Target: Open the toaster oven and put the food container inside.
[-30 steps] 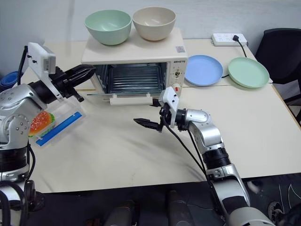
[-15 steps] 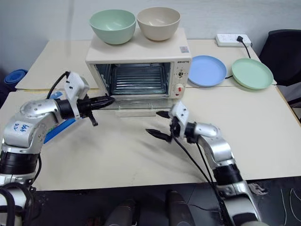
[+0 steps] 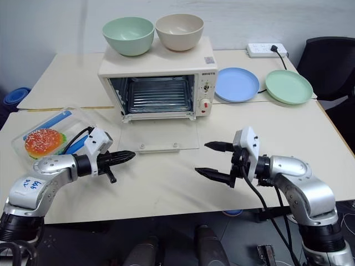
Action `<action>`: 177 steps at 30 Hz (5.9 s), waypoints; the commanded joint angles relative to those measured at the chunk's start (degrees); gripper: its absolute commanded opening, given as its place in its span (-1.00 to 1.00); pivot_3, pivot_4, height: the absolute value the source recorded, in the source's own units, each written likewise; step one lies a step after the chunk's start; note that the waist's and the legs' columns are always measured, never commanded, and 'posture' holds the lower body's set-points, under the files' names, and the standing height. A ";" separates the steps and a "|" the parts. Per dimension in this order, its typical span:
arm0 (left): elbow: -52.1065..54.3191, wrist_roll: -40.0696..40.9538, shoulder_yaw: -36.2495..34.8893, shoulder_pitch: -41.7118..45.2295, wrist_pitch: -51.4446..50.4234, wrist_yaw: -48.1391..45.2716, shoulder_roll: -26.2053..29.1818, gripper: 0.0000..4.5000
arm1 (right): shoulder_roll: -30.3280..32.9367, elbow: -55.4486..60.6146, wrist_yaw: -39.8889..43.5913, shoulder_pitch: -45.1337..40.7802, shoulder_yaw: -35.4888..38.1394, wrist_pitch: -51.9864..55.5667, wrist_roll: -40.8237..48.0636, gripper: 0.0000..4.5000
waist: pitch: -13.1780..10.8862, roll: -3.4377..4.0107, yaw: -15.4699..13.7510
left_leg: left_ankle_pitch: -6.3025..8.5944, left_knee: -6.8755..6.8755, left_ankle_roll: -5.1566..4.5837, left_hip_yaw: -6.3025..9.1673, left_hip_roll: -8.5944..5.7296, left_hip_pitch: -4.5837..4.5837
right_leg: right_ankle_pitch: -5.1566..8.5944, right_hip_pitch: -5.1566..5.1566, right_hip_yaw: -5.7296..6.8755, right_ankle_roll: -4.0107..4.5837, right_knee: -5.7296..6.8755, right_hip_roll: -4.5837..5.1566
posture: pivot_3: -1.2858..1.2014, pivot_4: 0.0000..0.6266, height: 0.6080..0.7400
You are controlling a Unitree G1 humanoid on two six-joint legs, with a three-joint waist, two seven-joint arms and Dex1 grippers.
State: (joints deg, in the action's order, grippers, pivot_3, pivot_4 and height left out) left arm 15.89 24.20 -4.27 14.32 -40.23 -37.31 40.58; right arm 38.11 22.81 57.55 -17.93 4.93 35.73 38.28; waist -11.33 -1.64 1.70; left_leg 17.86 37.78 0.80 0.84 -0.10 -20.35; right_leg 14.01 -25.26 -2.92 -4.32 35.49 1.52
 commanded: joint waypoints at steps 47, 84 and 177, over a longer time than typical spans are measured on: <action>-6.37 33.02 -51.36 -4.49 -25.68 62.91 -3.48 0.99 | -1.45 -3.94 2.34 -13.36 -3.14 0.65 4.76 1.00 | 0.15 -0.31 -0.08 | 0.36 0.18 0.26 0.00 0.14 -0.07 | 0.00 -0.05 -0.13 0.04 -0.05 0.25 | 0.03 -0.52 1.00; -23.82 8.33 -29.26 14.94 -31.93 42.43 9.16 -0.96 | 3.74 -3.11 -0.97 -12.96 2.02 5.77 8.09 1.00 | 0.15 -0.25 -0.09 | 0.23 0.04 0.29 0.17 -0.09 -0.10 | -0.01 -0.09 0.25 0.05 0.00 0.69 | 0.03 -0.52 1.00; 1.81 21.19 -16.46 19.39 -26.43 -13.53 1.84 -0.31 | 7.33 7.34 -6.15 4.59 9.33 6.52 14.61 0.46 | 0.11 -0.16 -2.30 | -0.59 0.23 -0.16 1.75 -1.28 -1.61 | -0.33 -0.28 2.09 -0.51 -0.70 1.96 | 0.03 -0.52 1.00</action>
State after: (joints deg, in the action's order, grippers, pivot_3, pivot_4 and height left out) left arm 15.82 43.20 -22.09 34.63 -69.48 -45.20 40.70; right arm 44.64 27.68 50.49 -13.88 12.55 41.70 50.49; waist -11.22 -1.79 -0.60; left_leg 17.27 38.00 0.63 2.58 -1.37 -21.93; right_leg 13.68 -25.52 -0.84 -4.81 34.78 3.48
